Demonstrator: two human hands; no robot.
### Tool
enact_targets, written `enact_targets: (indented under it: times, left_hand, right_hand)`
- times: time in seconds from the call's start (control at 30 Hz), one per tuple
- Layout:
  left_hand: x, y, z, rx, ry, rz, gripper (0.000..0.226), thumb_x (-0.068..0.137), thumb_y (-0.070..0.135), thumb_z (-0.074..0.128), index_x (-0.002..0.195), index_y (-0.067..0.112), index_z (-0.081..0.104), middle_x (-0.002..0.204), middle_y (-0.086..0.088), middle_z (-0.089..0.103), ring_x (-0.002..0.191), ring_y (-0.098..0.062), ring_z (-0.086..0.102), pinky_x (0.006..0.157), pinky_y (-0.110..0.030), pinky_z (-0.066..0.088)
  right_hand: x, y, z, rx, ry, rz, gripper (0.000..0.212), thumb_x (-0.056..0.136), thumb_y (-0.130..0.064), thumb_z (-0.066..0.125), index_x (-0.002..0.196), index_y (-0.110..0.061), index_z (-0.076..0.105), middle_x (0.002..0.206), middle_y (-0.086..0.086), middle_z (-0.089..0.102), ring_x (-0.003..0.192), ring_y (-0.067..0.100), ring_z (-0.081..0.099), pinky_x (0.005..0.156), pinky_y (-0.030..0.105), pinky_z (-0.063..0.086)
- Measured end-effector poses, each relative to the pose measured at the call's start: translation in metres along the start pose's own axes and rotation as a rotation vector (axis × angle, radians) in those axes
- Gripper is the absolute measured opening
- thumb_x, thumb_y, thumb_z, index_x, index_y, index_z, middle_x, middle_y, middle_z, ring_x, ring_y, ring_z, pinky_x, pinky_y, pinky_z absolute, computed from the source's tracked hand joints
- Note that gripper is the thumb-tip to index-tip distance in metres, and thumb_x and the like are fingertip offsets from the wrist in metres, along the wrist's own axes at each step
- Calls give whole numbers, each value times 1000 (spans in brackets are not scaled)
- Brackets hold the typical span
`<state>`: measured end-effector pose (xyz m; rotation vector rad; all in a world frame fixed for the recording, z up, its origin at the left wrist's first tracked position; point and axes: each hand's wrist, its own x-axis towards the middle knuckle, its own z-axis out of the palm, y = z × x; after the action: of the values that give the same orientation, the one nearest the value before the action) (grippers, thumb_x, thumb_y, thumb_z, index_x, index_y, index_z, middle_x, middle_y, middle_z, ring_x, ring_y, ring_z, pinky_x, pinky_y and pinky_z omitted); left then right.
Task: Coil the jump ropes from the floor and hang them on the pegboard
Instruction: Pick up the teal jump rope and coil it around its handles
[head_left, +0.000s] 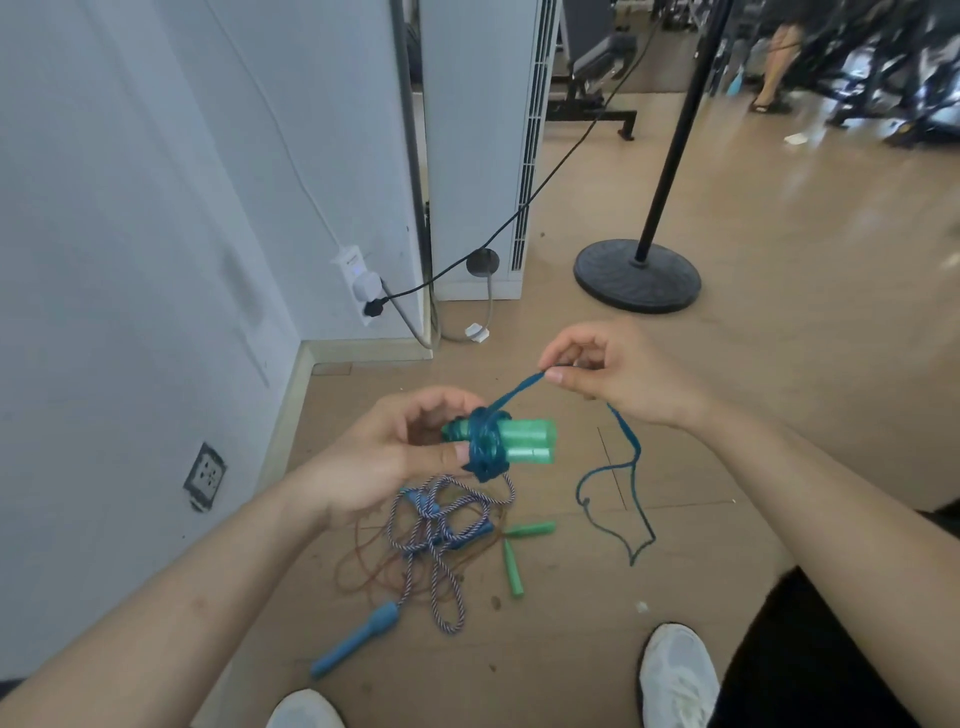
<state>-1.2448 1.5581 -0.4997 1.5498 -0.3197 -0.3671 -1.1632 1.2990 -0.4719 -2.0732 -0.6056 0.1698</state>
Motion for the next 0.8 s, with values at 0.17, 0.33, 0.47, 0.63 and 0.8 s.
enact_targets:
  times: [0.17, 0.33, 0.47, 0.63, 0.8]
  left_hand:
    - [1, 6, 0, -371, 170, -52, 41, 80, 0, 69, 120, 3, 60, 112, -16, 72, 100, -27, 72, 81, -31, 60]
    - [8, 8, -1, -558, 423, -40, 43, 84, 3, 64, 126, 0, 58, 104, -12, 75, 95, -22, 74, 77, -25, 60]
    - [13, 0, -6, -478, 638, -55, 32, 92, -1, 63, 124, -1, 63, 105, -11, 76, 92, -17, 74, 74, -20, 59]
    - [13, -5, -9, -296, 793, -53, 32, 90, 3, 69, 122, -1, 64, 113, -18, 71, 86, -16, 74, 78, -23, 60]
    - [10, -7, -18, 104, 863, -22, 23, 86, 10, 76, 108, 15, 75, 97, -6, 76, 90, -23, 74, 80, -31, 62]
  right_hand:
    - [1, 9, 0, 19, -22, 156, 16, 94, -7, 65, 93, -22, 68, 87, 4, 68, 53, 7, 51, 54, 27, 47]
    - [-4, 8, 15, -70, -88, 120, 15, 95, -4, 62, 96, -18, 67, 80, 4, 68, 52, -3, 54, 55, 24, 50]
    - [-9, 1, 31, -67, -194, 81, 23, 97, -1, 56, 109, -17, 65, 74, -1, 65, 55, -4, 56, 55, 19, 50]
    - [-16, -10, 46, -47, -315, 52, 17, 98, -4, 58, 108, -16, 64, 71, -3, 64, 60, 2, 58, 61, 21, 51]
    - [-21, -18, 57, 21, -300, 25, 12, 96, -9, 63, 107, -10, 67, 63, -13, 61, 61, 1, 59, 57, 25, 50]
